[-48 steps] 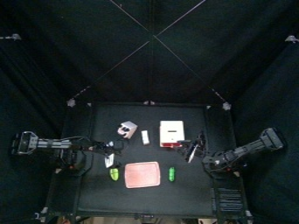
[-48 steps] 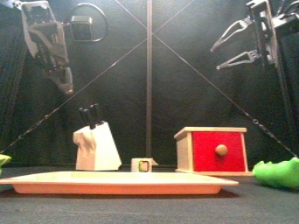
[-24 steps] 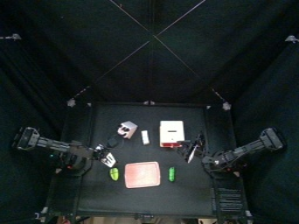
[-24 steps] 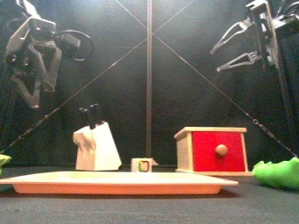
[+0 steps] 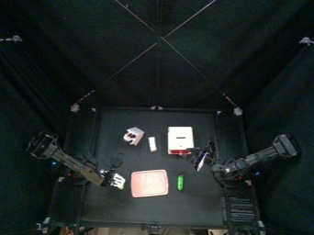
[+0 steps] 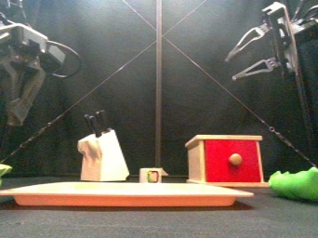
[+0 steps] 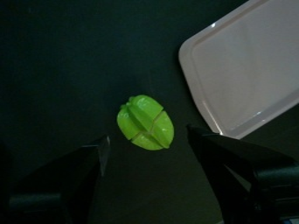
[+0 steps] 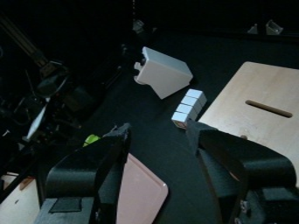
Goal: Grab starfruit
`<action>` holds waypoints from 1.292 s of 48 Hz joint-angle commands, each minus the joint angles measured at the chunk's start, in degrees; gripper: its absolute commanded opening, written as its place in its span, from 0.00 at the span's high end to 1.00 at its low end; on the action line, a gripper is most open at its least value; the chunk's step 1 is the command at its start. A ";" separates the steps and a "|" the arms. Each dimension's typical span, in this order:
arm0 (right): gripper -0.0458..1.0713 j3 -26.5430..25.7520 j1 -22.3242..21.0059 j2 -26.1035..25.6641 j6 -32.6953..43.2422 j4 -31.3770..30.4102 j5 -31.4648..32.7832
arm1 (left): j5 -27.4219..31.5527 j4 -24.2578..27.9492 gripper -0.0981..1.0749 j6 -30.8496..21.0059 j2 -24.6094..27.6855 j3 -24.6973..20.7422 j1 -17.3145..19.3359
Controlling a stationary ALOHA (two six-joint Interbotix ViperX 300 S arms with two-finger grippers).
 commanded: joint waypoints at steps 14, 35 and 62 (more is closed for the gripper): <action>0.18 -0.26 -0.79 -0.35 -0.35 -0.44 0.26 | -2.29 -2.02 0.05 -7.82 6.50 -3.08 -0.70; 0.18 0.00 -1.23 -0.35 -0.35 -0.35 0.18 | -6.06 -1.85 0.05 -11.07 11.16 -1.93 0.88; 0.18 0.26 -1.58 -0.18 -0.09 0.00 0.18 | -9.58 0.70 0.20 -10.81 12.66 -0.88 3.08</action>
